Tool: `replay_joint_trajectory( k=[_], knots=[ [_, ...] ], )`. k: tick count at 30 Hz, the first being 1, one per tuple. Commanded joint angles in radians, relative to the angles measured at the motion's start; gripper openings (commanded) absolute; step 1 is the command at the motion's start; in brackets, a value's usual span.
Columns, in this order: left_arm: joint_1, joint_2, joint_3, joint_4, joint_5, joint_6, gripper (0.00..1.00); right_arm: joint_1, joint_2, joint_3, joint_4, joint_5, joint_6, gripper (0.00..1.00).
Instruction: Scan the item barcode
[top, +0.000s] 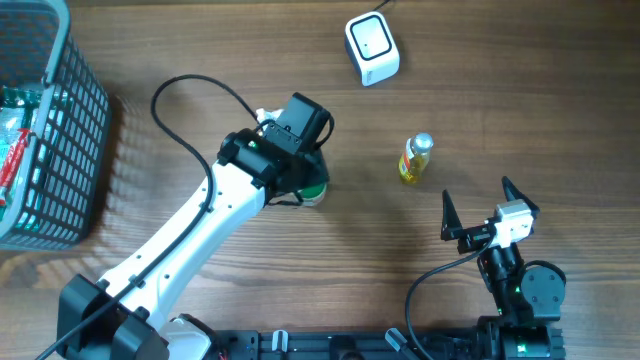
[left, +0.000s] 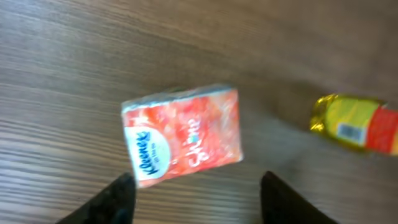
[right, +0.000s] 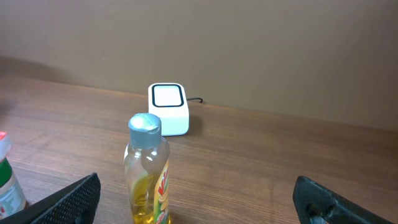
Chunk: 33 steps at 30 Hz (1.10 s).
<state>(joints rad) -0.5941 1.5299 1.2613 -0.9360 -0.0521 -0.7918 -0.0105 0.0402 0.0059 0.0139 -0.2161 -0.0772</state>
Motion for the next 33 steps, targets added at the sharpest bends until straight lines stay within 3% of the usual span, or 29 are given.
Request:
replay_joint_trajectory(
  k=[1, 5, 8, 12, 13, 15, 16, 20, 21, 25, 26, 29, 33],
  knots=[
    [0.003, 0.011, -0.006, 0.027, 0.006, -0.115, 0.52, -0.007, -0.005, -0.001, 0.002, 0.008, -0.001, 1.0],
    [0.009, 0.011, -0.006, 0.026, -0.099, -0.115, 0.53, -0.007, -0.005, -0.001, 0.002, 0.008, -0.001, 1.0],
    [0.047, 0.011, -0.006, 0.026, -0.09, -0.142, 0.54, -0.007, -0.005, -0.001, 0.002, 0.008, -0.001, 1.0],
    [0.131, 0.011, -0.006, 0.031, -0.005, -0.144, 0.47, -0.007, -0.005, -0.001, 0.002, 0.008, -0.001, 1.0],
    [0.145, 0.011, -0.006, 0.021, 0.034, -0.143, 0.37, -0.007, -0.005, -0.001, 0.002, 0.008, -0.001, 1.0],
    [0.161, 0.011, -0.006, -0.014, 0.096, -0.124, 0.27, -0.007, -0.005, -0.001, 0.002, 0.008, -0.001, 1.0],
    [0.16, 0.011, -0.006, -0.046, 0.1, -0.089, 0.04, -0.007, -0.005, -0.001, 0.002, 0.008, -0.001, 1.0],
    [0.161, 0.011, -0.006, -0.097, 0.101, -0.019, 0.04, -0.007, -0.005, -0.001, 0.002, 0.008, -0.001, 1.0],
    [0.155, 0.011, -0.006, -0.116, 0.101, -0.02, 0.09, -0.007, -0.005, -0.001, 0.002, 0.008, -0.001, 1.0],
    [0.1, 0.011, -0.006, -0.142, 0.048, 0.038, 0.59, -0.007, -0.005, -0.001, 0.002, 0.008, -0.002, 1.0],
    [0.083, 0.011, -0.006, -0.138, 0.009, 0.068, 0.65, -0.007, -0.005, -0.001, 0.002, 0.008, -0.001, 1.0],
    [0.05, 0.011, -0.006, -0.138, -0.054, 0.078, 0.66, -0.007, -0.005, -0.001, 0.002, 0.008, -0.001, 1.0],
    [0.038, 0.011, -0.006, -0.139, -0.002, 0.082, 0.66, -0.007, -0.005, -0.001, 0.002, 0.008, -0.001, 1.0]
  ],
)
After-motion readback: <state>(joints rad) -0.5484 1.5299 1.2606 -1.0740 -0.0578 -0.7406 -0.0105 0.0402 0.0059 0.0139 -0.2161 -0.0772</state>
